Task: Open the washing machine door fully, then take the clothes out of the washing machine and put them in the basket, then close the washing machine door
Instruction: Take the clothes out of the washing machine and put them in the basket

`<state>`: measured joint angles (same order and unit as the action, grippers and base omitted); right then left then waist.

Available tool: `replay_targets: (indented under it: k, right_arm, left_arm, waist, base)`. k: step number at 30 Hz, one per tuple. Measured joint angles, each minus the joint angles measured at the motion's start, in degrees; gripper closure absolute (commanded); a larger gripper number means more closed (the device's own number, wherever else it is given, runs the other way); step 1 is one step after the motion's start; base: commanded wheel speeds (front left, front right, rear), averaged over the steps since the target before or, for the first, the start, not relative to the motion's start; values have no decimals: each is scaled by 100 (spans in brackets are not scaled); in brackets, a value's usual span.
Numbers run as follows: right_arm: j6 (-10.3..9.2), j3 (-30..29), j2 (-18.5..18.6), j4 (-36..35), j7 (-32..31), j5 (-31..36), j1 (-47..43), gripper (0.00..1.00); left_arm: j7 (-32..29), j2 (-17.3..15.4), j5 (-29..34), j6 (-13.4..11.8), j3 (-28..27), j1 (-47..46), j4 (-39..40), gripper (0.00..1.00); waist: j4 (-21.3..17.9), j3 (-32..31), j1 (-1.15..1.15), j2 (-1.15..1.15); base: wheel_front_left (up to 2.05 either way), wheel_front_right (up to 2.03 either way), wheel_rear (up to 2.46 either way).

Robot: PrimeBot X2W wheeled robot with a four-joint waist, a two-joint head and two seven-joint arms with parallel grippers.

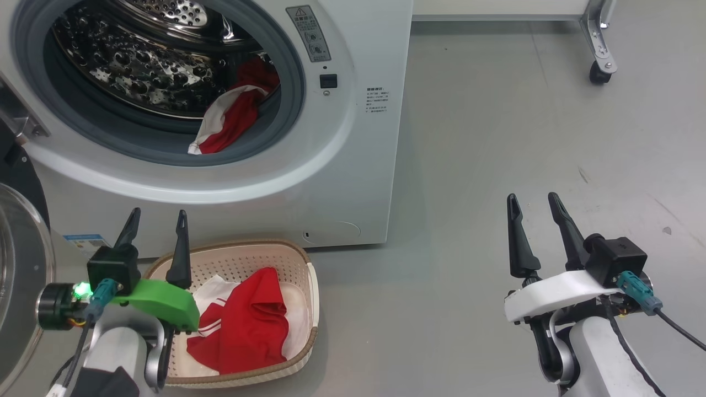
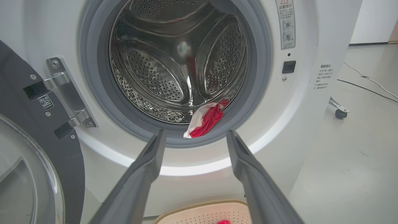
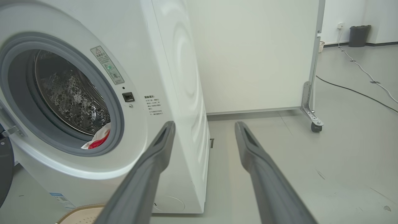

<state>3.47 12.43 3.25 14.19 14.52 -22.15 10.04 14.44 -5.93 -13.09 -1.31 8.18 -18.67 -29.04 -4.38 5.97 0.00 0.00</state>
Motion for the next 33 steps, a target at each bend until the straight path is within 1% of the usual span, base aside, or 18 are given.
replay_targets:
  k: [5, 8, 15, 33]
  right_arm:
    - [0, -38, -2, -20, 0, 0, -97, 0]
    - [1, -49, -2, -23, -1, 0, -174, 0]
    - [51, -26, -5, -23, 0, 0, -253, 0]
    - [60, 8, -5, -24, 0, 1, -350, 0]
  left_arm:
    - [-1, 97, -23, -109, -100, 341, 208, 0]
    - [-1, 156, -141, -143, -190, 483, 360, 0]
    - [0, 160, -168, -191, -246, 832, 628, 0]
    - [-1, 183, -142, -198, -194, 1201, 1072, 0]
  waist:
    - [9, -85, 0, 0]
    - [20, -140, 0, 0]
    - [28, -245, 0, 0]
    - [47, -295, 0, 0]
  base:
    - [0, 0, 0]
    - [0, 0, 0]
    - [0, 0, 0]
    - [0, 0, 0]
